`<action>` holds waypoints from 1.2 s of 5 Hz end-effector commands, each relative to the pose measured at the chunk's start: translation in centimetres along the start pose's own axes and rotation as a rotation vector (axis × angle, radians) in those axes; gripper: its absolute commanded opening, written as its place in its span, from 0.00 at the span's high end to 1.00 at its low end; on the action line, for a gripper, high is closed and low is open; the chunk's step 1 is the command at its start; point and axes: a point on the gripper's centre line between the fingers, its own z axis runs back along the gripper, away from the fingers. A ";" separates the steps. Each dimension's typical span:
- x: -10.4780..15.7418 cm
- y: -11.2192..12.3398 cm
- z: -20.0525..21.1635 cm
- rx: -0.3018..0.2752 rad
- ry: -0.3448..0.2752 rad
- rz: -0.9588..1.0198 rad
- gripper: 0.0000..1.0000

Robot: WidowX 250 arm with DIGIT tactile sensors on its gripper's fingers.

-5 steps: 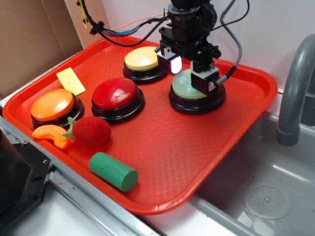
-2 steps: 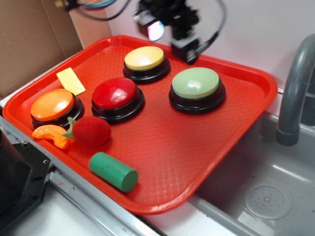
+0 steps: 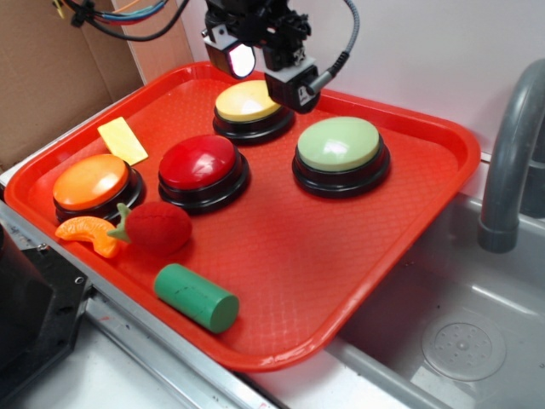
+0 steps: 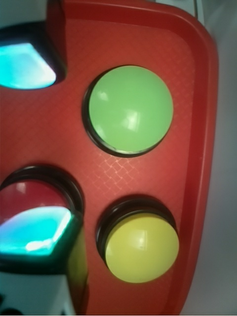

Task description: Push the green button.

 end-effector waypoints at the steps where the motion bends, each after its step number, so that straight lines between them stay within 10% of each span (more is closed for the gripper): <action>1: 0.4 0.9 3.6 -0.043 -0.028 0.018 0.00; 6: -0.8 0.8 7.5 0.010 0.019 -0.020 0.00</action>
